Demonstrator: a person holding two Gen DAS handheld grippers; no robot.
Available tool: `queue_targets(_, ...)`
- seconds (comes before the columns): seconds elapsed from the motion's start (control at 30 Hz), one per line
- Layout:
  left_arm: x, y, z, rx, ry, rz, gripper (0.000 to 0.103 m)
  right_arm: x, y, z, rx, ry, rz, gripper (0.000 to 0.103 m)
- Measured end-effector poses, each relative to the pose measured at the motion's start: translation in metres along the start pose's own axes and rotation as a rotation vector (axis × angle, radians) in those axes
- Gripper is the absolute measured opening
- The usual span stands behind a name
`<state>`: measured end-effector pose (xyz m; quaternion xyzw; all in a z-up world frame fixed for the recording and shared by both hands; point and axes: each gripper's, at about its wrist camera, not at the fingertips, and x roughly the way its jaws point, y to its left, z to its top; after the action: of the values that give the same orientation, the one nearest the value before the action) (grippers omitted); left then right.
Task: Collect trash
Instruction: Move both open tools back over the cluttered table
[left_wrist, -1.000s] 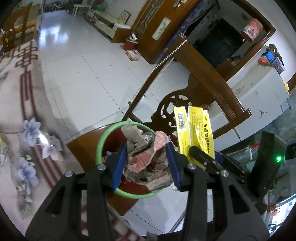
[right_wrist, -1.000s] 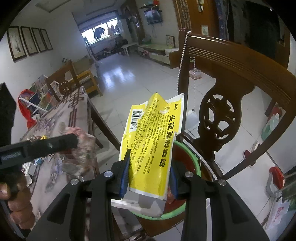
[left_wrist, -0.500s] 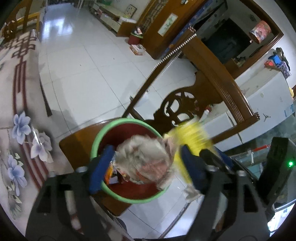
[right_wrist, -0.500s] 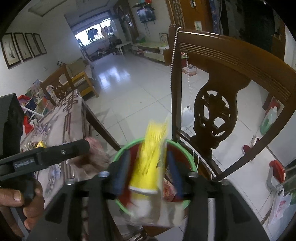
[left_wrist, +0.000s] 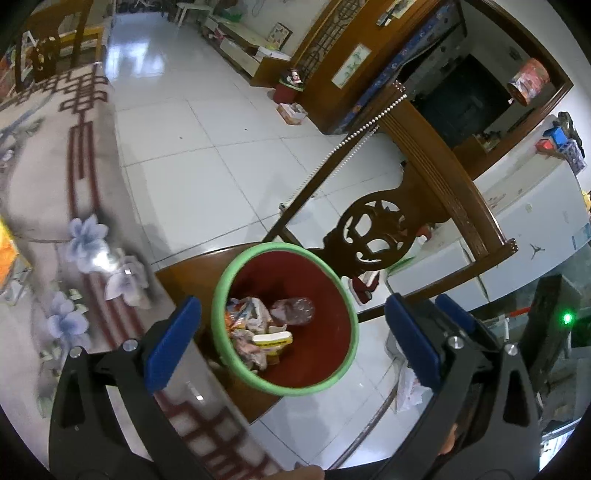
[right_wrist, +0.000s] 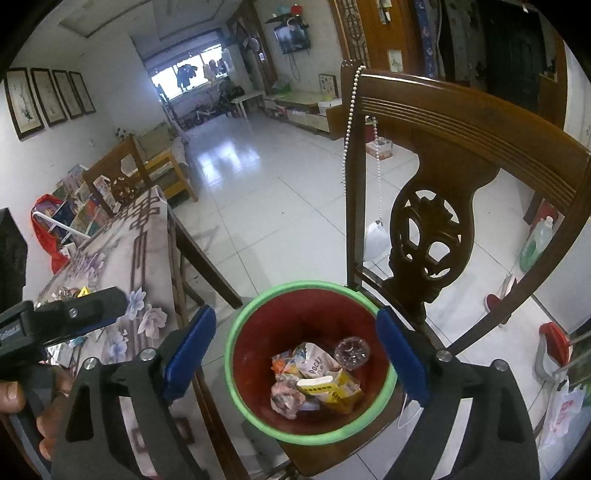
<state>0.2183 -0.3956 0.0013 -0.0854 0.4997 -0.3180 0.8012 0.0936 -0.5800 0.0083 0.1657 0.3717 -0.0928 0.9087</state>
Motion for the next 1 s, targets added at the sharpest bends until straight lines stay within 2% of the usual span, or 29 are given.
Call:
queue_targets(0.23, -0.044, 0.016, -0.014, 0.033, -0.031, 0.048, 0.097, -0.011, 0.02, -0.011, -0.017, -0.01, 0.027, 0.095)
queue_targets(0.4, -0.092, 0.042, -0.028, 0.043, -0.097, 0.114, 0.097, -0.012, 0.065, -0.023, -0.094, 0.014, 0.07, 0.095)
queue_targets(0.67, -0.186, 0.113, -0.075, -0.028, -0.211, 0.229, 0.097, -0.016, 0.159, -0.035, -0.228, 0.028, 0.185, 0.095)
queue_targets(1.0, -0.273, 0.224, -0.128, -0.19, -0.265, 0.365, 0.097, -0.004, 0.266, -0.065, -0.407, 0.089, 0.263, 0.095)
